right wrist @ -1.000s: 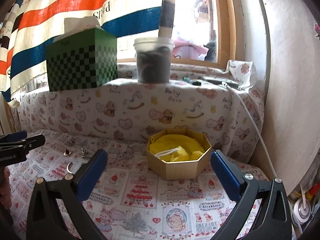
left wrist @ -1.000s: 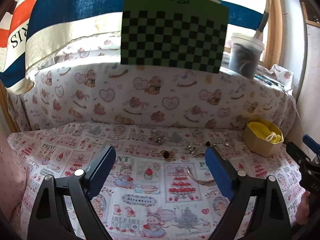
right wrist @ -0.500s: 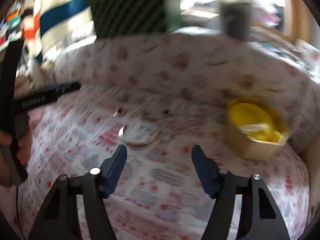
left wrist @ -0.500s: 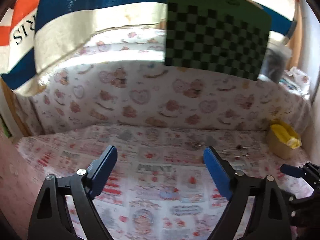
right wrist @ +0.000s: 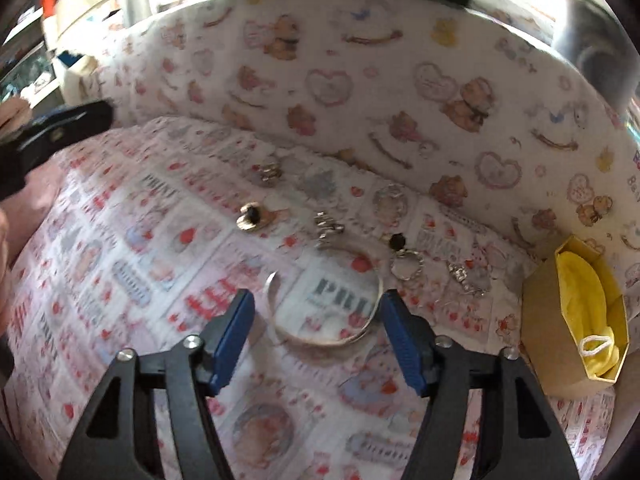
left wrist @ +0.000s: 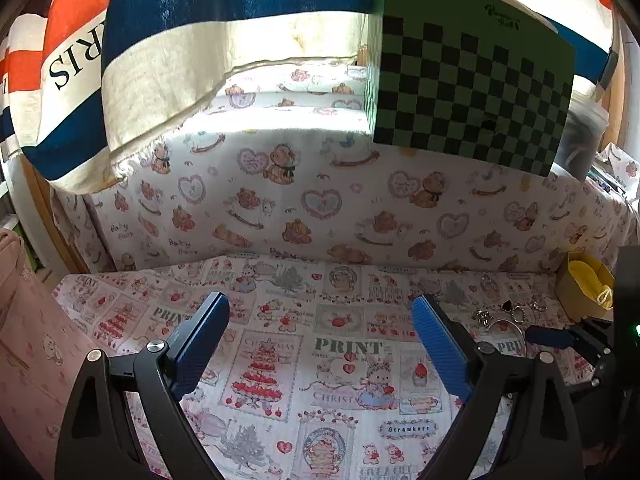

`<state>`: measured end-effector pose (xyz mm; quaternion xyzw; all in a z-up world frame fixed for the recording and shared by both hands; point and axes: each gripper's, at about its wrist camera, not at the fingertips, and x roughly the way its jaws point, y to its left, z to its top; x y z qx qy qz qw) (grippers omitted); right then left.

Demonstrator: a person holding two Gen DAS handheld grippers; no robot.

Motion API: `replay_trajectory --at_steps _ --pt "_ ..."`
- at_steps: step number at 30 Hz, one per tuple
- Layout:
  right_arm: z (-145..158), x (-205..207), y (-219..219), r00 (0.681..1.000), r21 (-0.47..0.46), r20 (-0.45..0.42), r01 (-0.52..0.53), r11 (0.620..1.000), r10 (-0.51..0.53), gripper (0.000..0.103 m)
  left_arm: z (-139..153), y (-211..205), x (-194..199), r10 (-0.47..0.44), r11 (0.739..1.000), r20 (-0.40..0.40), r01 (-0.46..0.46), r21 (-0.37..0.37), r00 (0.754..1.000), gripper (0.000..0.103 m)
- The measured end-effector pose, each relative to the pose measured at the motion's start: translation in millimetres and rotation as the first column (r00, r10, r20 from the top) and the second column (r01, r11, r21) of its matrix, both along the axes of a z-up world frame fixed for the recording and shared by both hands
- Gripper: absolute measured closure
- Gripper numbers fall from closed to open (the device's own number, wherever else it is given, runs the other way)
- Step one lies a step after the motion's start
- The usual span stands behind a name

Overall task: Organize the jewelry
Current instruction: 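Close the right tool on the silver bangle while the left tool approaches a dark earring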

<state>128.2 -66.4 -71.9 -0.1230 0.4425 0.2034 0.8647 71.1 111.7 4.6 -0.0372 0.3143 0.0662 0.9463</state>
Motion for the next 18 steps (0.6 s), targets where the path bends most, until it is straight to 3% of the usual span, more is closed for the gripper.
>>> replay_trajectory --at_steps 6,9,14,18 --pt "-4 13 6 1.0 0.026 0.018 -0.001 1.0 0.0 0.033 -1 -6 1 -0.011 1.0 -0.007 0.012 0.011 1.0 0.011" --pt "-2 15 12 1.0 0.024 0.022 -0.018 1.0 0.018 0.04 -2 -8 1 -0.015 1.0 -0.013 0.015 0.017 1.0 0.011" --pt "4 -10 6 0.999 0.01 0.037 -0.016 1.0 0.016 0.04 -4 -7 2 -0.011 1.0 -0.021 0.012 0.019 1.0 0.011" --pt "19 -29 -16 0.998 0.077 0.057 0.002 0.997 -0.006 0.04 -3 -8 1 -0.012 0.999 -0.016 0.012 0.032 1.0 0.011"
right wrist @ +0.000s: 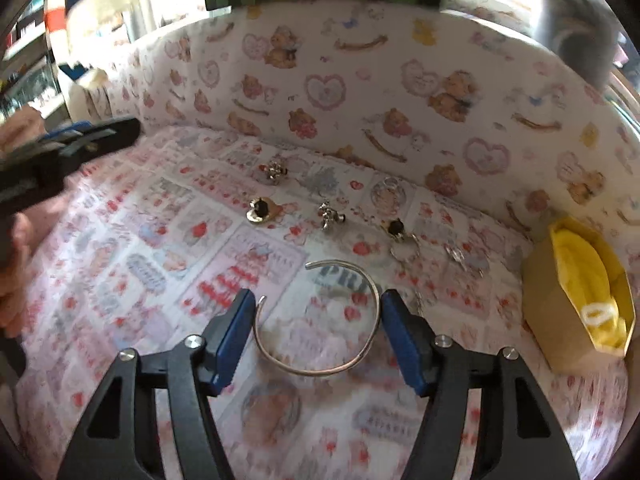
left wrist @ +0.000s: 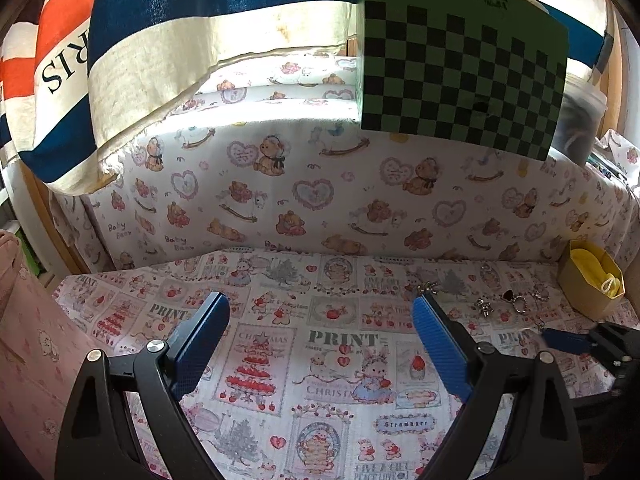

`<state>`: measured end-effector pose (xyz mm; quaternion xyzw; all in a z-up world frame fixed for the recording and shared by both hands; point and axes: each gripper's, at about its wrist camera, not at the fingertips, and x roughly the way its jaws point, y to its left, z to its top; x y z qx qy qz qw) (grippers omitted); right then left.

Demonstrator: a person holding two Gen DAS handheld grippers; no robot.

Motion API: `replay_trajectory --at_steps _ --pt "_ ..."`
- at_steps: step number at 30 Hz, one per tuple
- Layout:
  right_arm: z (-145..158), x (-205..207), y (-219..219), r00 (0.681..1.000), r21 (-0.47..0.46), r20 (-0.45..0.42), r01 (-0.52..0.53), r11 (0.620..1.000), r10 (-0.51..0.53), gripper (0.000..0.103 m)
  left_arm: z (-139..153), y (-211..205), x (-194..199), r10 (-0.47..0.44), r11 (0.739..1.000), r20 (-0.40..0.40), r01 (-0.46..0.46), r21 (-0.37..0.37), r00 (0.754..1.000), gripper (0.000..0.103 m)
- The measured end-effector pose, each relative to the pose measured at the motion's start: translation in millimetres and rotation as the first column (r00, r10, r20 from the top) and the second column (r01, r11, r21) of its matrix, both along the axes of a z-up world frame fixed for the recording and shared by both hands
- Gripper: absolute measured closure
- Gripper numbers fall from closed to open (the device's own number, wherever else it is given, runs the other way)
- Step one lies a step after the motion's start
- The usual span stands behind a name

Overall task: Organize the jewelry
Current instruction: 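Close the right tool on the silver bangle while the left tool approaches a dark earring, then grasp the dark stud earring with the left tool while the right tool lifts the bangle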

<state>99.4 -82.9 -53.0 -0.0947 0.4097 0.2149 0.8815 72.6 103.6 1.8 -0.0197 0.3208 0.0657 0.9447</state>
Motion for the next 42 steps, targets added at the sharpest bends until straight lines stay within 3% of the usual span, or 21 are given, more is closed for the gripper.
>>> replay_trajectory --at_steps 7,11,13,15,16,19,22,29,33,37,40,42 --pt "34 -28 -56 0.981 0.085 0.164 0.089 0.992 -0.102 0.04 -6 -11 2 -0.058 0.998 -0.021 0.058 0.029 0.998 0.012" --pt "35 -25 -92 0.975 0.16 0.142 0.15 0.976 -0.173 0.04 -11 -19 3 -0.118 0.993 -0.036 0.119 0.017 0.992 0.03" --pt "36 -23 -102 0.975 0.198 0.129 0.155 0.968 -0.183 0.04 -14 -21 4 -0.16 0.986 -0.069 0.156 -0.057 0.985 0.04" --pt "32 -18 -104 0.978 0.22 0.089 0.165 0.961 -0.189 0.04 -18 -23 5 -0.245 0.958 -0.106 0.223 -0.181 0.964 0.054" --pt "31 -17 -106 0.979 0.234 0.079 0.166 0.958 -0.189 0.04 -20 -25 5 -0.27 0.947 -0.112 0.243 -0.209 0.956 0.061" --pt "30 -13 -115 0.975 0.258 0.064 0.19 0.947 -0.213 0.04 -24 -37 7 -0.282 0.949 -0.134 0.255 -0.187 0.95 0.067" --pt "32 -13 -118 0.97 0.257 0.081 0.2 0.945 -0.228 0.04 -30 -47 17 -0.317 0.927 -0.202 0.257 -0.273 0.927 0.072" --pt "37 -11 -134 0.966 0.327 0.064 0.217 0.92 -0.251 0.04 -26 -66 52 -0.248 0.957 -0.252 0.196 -0.214 0.935 0.073" --pt "41 -13 -136 0.961 0.317 0.09 0.22 0.923 -0.26 0.04 -36 -66 69 -0.234 0.955 -0.3 0.161 -0.249 0.925 0.074" --pt "44 -10 -143 0.959 0.338 0.08 0.229 0.913 -0.27 0.04 -47 -69 80 -0.193 0.973 -0.341 0.134 -0.188 0.92 0.083" --pt "49 -12 -150 0.957 0.357 0.088 0.23 0.905 -0.278 0.04 -53 -65 86 -0.213 0.962 -0.357 0.131 -0.241 0.91 0.095" --pt "52 -13 -155 0.952 0.373 0.099 0.233 0.898 -0.288 0.04 -50 -61 87 -0.207 0.96 -0.354 0.12 -0.253 0.912 0.095"
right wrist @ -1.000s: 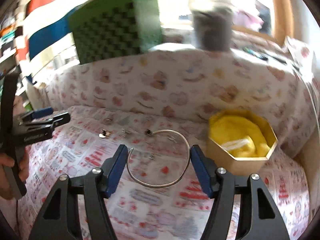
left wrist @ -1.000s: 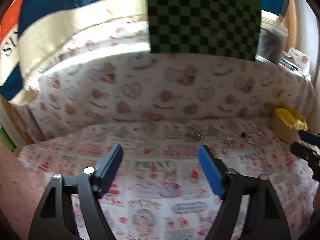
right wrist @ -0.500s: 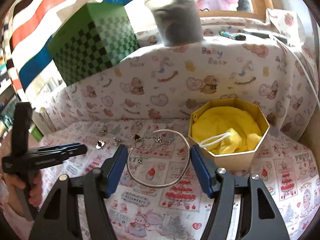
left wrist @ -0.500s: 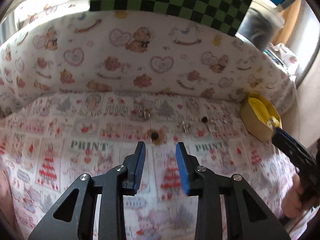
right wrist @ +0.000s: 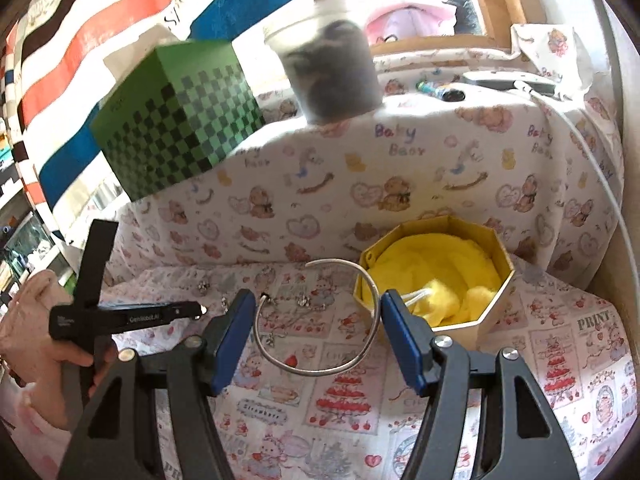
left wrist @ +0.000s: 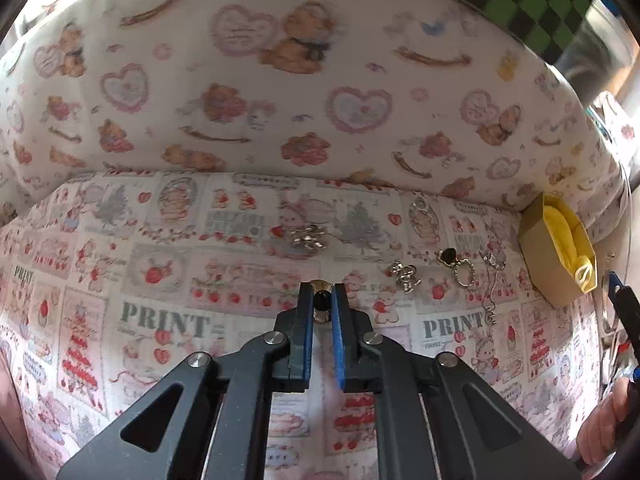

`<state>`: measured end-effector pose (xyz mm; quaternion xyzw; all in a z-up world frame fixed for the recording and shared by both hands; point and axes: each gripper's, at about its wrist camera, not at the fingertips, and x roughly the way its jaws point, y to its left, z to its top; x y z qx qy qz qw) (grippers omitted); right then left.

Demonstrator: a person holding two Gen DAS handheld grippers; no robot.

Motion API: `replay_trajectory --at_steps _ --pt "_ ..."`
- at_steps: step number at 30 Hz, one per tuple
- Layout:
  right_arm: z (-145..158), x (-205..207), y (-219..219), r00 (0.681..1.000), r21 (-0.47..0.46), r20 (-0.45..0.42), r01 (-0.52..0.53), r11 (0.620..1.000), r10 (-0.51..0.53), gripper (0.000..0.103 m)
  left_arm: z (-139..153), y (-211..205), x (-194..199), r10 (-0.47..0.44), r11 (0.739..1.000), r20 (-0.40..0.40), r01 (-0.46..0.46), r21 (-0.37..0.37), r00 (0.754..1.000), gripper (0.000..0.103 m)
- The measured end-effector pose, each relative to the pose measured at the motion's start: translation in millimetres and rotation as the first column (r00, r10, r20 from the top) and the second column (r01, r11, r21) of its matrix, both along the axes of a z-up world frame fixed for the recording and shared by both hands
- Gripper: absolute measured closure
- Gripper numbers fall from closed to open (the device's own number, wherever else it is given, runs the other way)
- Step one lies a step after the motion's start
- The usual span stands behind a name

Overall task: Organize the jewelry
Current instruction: 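Grasp the dark stud earring with the left tool while the right tool lifts the bangle, then drop the earring into the gold box with the left tool while the right tool drops the bangle in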

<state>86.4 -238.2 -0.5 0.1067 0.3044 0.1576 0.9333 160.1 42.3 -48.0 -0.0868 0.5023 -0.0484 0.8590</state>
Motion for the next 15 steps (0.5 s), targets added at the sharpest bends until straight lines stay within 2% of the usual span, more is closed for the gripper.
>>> replay_trajectory --at_steps 7,11,15 --pt "0 12 -27 0.994 0.006 -0.017 0.104 0.995 -0.104 0.04 35 6 -34 -0.011 1.0 0.079 0.012 -0.017 0.997 0.096" --pt "1 17 -53 0.991 0.102 -0.04 0.13 0.986 -0.127 0.04 66 -11 -64 -0.048 0.998 0.171 0.042 0.038 0.984 0.096" --pt "-2 25 -75 0.99 0.182 -0.062 0.136 0.974 -0.127 0.04 87 -33 -81 -0.091 0.996 0.227 0.087 0.028 0.97 0.096"
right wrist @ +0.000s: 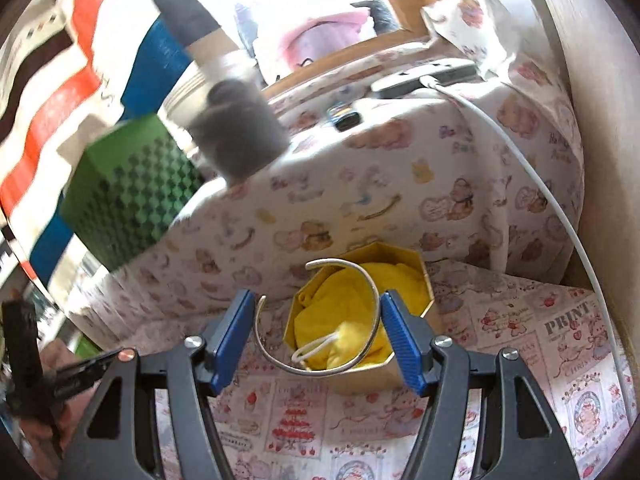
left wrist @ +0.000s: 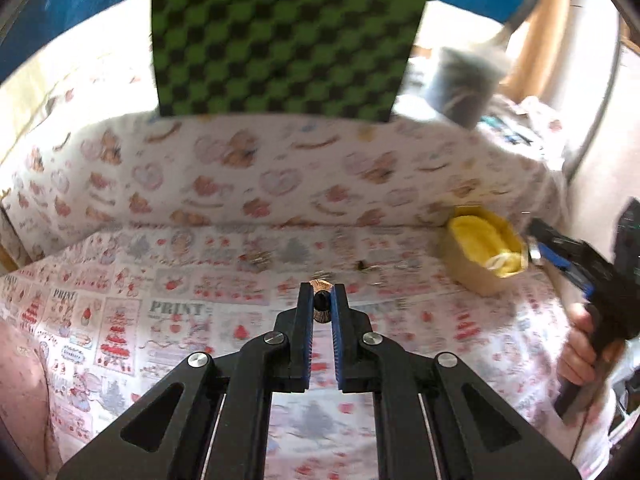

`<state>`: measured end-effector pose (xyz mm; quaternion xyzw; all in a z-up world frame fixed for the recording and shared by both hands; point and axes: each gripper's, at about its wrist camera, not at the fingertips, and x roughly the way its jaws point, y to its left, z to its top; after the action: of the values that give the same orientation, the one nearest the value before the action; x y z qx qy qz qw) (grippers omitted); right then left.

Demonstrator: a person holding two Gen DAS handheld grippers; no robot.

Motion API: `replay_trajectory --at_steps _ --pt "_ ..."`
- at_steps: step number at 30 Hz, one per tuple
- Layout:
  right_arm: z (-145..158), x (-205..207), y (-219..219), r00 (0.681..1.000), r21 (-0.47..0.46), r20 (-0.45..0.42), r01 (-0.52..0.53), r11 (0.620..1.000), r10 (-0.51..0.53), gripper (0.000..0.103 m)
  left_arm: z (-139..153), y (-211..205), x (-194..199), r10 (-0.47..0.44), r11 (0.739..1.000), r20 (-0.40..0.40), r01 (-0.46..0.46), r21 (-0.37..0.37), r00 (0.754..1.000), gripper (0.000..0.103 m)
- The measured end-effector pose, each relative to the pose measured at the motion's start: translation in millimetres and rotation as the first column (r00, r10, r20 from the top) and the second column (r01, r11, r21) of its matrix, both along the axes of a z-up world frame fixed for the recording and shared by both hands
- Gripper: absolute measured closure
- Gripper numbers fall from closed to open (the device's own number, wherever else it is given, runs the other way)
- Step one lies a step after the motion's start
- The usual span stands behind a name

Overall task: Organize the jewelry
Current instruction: 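Drop the earring into the gold box with the left tool while the right tool drops the bangle in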

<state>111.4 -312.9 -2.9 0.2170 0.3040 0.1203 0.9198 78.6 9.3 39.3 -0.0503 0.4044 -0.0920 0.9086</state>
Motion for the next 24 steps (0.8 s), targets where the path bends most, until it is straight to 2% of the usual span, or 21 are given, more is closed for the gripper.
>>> replay_trajectory --at_steps 2,7,11,16,24 --pt "-3 7 -4 1.0 0.006 -0.02 0.013 1.0 -0.013 0.04 5 -10 -4 -0.021 1.0 0.022 0.021 0.004 1.0 0.096" --pt "-3 20 2 1.0 -0.026 -0.005 -0.008 1.0 0.008 0.04 10 -35 -2 -0.048 0.997 0.064 0.045 0.056 0.997 0.096" --pt "-10 27 6 1.0 -0.063 -0.022 0.0 0.998 -0.002 0.04 6 -45 6 -0.054 0.997 0.051 0.051 0.064 0.997 0.096" --pt "-11 27 -7 1.0 0.022 -0.026 -0.011 1.0 0.011 0.034 -3 -53 15 -0.066 0.997 0.018 0.065 0.041 0.998 0.095" --pt "6 9 -45 0.997 0.111 0.028 0.064 0.992 -0.068 0.031 -2 -85 33 -0.099 0.994 0.025 0.098 0.042 0.995 0.096"
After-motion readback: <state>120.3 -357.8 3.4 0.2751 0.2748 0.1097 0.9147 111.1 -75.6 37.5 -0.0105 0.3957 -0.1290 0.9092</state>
